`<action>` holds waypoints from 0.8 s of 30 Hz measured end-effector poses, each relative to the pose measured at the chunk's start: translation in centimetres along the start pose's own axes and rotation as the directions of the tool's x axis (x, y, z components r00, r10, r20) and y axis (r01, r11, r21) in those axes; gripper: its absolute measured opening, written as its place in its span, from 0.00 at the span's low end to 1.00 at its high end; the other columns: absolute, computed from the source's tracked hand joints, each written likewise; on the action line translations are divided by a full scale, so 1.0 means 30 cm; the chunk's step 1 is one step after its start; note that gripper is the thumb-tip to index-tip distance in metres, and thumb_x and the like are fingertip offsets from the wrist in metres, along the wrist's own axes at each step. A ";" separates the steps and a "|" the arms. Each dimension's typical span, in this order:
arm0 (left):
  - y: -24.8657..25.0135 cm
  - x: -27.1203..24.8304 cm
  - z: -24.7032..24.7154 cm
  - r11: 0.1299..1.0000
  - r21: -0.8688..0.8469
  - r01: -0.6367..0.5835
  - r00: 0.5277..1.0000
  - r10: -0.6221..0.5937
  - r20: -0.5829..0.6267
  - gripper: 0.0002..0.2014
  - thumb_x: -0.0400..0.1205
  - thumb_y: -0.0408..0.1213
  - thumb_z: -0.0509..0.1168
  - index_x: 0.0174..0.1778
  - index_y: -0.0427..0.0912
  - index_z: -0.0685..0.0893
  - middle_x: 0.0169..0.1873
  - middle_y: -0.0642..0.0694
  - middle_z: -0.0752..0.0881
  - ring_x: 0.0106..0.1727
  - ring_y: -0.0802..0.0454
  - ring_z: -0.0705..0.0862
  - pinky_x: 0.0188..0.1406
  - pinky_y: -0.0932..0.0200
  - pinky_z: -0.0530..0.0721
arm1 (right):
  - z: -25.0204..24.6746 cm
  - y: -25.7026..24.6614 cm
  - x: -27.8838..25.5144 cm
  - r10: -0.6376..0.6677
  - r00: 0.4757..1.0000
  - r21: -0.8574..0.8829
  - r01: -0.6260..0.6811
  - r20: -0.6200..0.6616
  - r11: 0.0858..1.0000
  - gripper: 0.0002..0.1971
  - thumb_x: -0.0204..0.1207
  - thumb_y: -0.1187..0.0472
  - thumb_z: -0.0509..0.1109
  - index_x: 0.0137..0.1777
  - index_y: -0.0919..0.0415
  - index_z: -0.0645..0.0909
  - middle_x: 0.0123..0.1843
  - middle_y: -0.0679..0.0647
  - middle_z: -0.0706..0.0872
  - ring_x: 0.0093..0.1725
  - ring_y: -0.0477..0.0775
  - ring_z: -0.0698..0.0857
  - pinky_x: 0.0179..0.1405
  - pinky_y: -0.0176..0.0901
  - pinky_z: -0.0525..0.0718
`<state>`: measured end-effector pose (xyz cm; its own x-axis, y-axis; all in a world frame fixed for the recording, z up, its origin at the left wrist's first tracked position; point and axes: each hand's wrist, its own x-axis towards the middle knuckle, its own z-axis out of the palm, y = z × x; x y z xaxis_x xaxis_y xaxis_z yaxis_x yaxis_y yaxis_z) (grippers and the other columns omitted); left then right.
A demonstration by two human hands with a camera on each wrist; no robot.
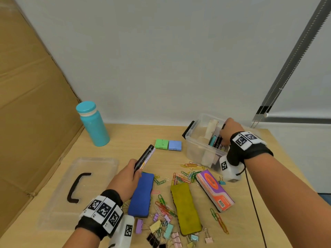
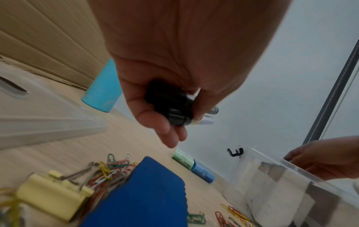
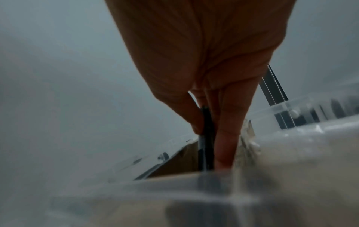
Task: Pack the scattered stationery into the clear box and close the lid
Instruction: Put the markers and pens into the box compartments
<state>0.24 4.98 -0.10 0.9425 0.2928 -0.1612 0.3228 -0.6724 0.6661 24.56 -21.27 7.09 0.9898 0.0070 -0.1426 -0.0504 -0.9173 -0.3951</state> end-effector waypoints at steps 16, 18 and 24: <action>0.002 -0.029 0.027 1.000 -0.015 -0.016 0.999 0.016 0.044 0.02 0.86 0.46 0.53 0.52 0.56 0.68 0.41 0.43 0.85 0.38 0.40 0.84 0.39 0.41 0.84 | -0.036 0.066 -0.033 -0.112 0.991 -0.209 0.094 -0.073 0.973 0.25 0.79 0.64 0.61 0.76 0.63 0.65 0.82 0.59 0.57 0.77 0.67 0.61 0.70 0.60 0.70; 0.010 -0.032 0.038 1.000 -0.013 -0.025 0.998 0.026 0.051 0.03 0.86 0.47 0.53 0.53 0.56 0.68 0.42 0.44 0.85 0.40 0.43 0.85 0.43 0.41 0.85 | -0.032 0.120 -0.079 -0.118 0.989 -0.149 0.104 -0.086 0.983 0.25 0.81 0.61 0.59 0.78 0.63 0.64 0.83 0.58 0.57 0.79 0.66 0.59 0.73 0.61 0.67; 0.175 -0.013 0.092 0.985 -0.053 -0.162 0.985 0.165 0.053 0.07 0.87 0.45 0.53 0.58 0.51 0.72 0.38 0.53 0.83 0.32 0.57 0.80 0.28 0.64 0.78 | 0.095 0.280 -0.181 -0.088 0.982 -0.147 0.063 -0.167 0.987 0.30 0.85 0.50 0.51 0.82 0.65 0.53 0.85 0.61 0.51 0.84 0.61 0.52 0.82 0.56 0.55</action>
<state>1.80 -0.54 1.44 0.9861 0.1415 -0.0870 0.1603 -0.6741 0.7210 18.37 -27.89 1.96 0.9987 0.0208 0.0459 0.0323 -0.9635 -0.2658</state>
